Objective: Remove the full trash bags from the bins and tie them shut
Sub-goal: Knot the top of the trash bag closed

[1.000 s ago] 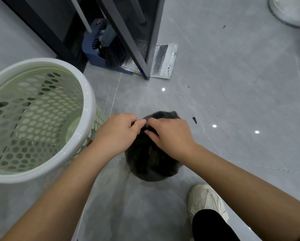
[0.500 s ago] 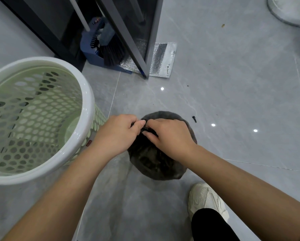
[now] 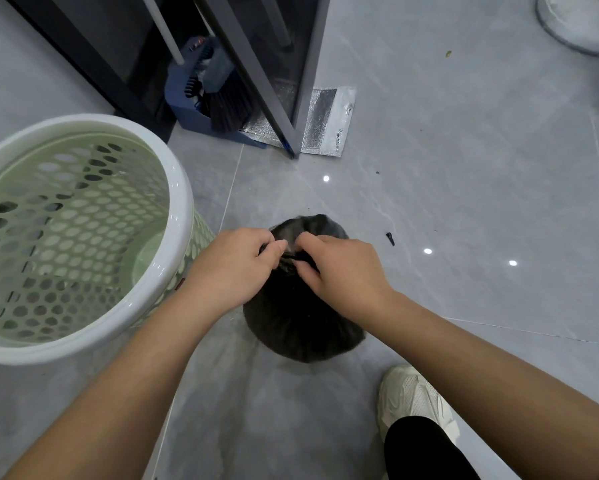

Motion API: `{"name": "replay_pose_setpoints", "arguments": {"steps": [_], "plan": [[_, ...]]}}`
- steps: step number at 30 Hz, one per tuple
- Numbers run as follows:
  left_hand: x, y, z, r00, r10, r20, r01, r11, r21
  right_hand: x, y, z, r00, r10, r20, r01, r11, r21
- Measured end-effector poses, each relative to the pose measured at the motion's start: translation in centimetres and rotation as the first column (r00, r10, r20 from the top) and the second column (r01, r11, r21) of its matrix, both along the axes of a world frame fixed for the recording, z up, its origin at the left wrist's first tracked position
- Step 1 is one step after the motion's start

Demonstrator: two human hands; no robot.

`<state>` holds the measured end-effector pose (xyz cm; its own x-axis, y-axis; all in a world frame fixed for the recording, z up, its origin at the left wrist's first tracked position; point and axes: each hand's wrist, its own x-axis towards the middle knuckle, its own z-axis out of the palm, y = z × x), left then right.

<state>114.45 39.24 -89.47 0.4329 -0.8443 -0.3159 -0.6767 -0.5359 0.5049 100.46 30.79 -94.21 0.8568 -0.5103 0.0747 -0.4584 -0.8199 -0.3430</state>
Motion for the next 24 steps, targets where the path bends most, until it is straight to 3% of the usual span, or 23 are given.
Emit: {"name": "replay_pose_setpoints", "arguments": {"steps": [5,10,14,20,24], "plan": [[0.0,0.1,0.2,1.0,-0.002,-0.008,0.002,1.0,0.006,0.0,0.0,-0.4,0.997,-0.039,0.06,0.045,0.995,-0.092],[0.0,0.2,0.3,1.0,0.0,-0.011,0.0,1.0,0.023,-0.1,0.0,-0.5,0.997,-0.003,0.079,0.003,1.0,-0.001],[0.0,0.3,0.3,1.0,0.004,-0.009,-0.003,0.999,0.038,0.0,0.3,-0.9,0.999,0.022,0.038,-0.022,1.0,-0.012],[0.2,0.4,0.1,1.0,0.011,0.0,-0.011,0.999,0.035,-0.1,0.0,-0.9,0.993,0.021,0.117,-0.009,0.995,-0.099],[0.1,0.4,0.0,1.0,0.005,-0.009,-0.005,0.999,0.035,0.0,-0.1,-0.6,0.994,0.023,0.106,-0.021,1.0,-0.023]]}}
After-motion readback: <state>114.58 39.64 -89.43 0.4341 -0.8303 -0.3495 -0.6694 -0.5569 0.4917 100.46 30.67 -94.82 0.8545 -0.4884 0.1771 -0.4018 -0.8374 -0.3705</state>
